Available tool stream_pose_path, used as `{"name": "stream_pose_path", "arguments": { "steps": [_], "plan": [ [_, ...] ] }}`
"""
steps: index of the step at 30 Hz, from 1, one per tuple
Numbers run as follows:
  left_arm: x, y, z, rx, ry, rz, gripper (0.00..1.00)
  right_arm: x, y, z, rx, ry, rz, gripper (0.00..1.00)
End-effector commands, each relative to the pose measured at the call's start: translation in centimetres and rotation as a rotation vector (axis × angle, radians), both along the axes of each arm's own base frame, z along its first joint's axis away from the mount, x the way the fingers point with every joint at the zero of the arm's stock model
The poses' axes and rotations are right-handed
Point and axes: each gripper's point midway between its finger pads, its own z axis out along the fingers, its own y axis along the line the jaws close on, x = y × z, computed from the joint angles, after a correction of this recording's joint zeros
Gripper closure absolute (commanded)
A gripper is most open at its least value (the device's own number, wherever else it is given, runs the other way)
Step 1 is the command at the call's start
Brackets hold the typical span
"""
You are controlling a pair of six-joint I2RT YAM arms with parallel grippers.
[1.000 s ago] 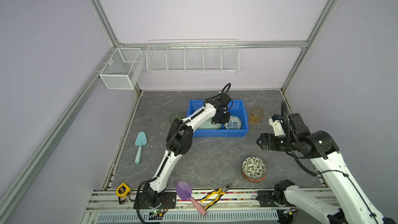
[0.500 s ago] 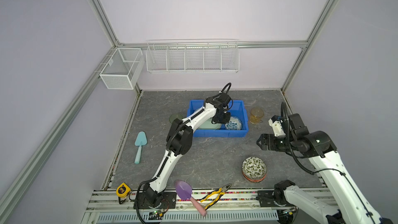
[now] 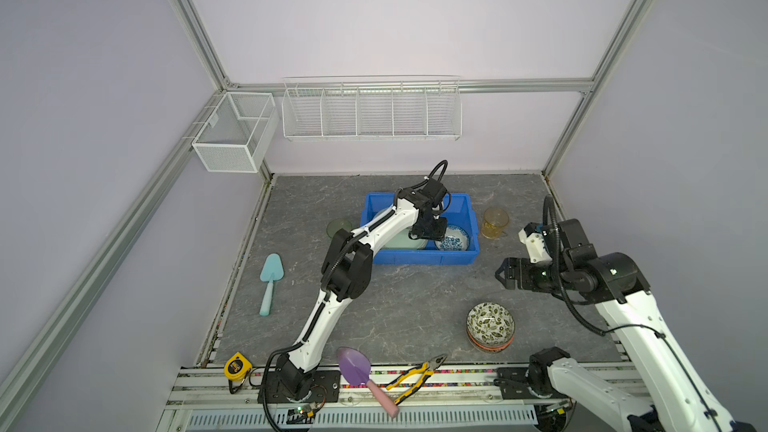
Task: Place the mixed dishes into the plastic bin
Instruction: 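Lower the blue-and-white bowl with the left gripper into the bin beside the plate, then open the left gripper and raise it while the right gripper returns to the stack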
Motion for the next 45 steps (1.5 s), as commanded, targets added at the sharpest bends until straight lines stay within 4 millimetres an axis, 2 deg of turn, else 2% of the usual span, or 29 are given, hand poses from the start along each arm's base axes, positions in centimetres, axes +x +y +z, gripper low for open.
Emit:
{"name": "stream_pose_path", "arguments": {
  "steps": [1,8,14,17,20,23,28,32,34,37,45],
  "plan": [
    [-0.3,-0.2,1.8,0.001,-0.028,-0.017,0.46,-0.1,0.2,-0.1,0.004,-0.004,0.037,0.11],
    [-0.5,1.4,5.4,0.022,-0.09,0.005,0.3,-1.1,-0.5,-0.7,-0.035,0.034,0.037,0.12],
    [-1.3,3.5,9.2,0.041,-0.17,0.007,0.2,-2.7,-1.4,-2.7,-0.086,0.143,0.023,0.11],
    [-1.7,5.3,11.2,0.074,-0.241,-0.006,0.15,-3.6,-1.8,-3.3,-0.1,0.183,0.018,0.11],
    [-2.0,7.4,12.9,0.123,-0.322,-0.023,0.14,-4.8,-2.8,-4.0,-0.149,0.232,0.004,0.06],
    [-1.9,9.7,14.2,0.166,-0.4,0.019,0.13,-5.9,-2.9,-4.9,-0.149,0.28,0.002,0.0],
    [-0.8,15.0,14.3,0.329,-0.5,0.086,0.13,-7.6,-3.0,-6.3,-0.154,0.349,-0.005,0.05],
    [0.3,16.7,14.4,0.363,-0.567,0.149,0.16,-8.1,-2.8,-6.7,-0.144,0.363,-0.013,0.18],
    [0.9,17.8,13.6,0.367,-0.536,0.176,0.17,-8.1,-2.6,-7.0,-0.142,0.366,-0.012,0.24],
    [1.5,18.3,13.3,0.34,-0.52,0.201,0.17,-8.0,-2.2,-7.3,-0.145,0.363,-0.005,0.33],
    [1.9,18.6,12.6,0.357,-0.517,0.195,0.17,-7.5,-1.9,-7.9,-0.199,0.36,0.013,0.42]
  ]
}}
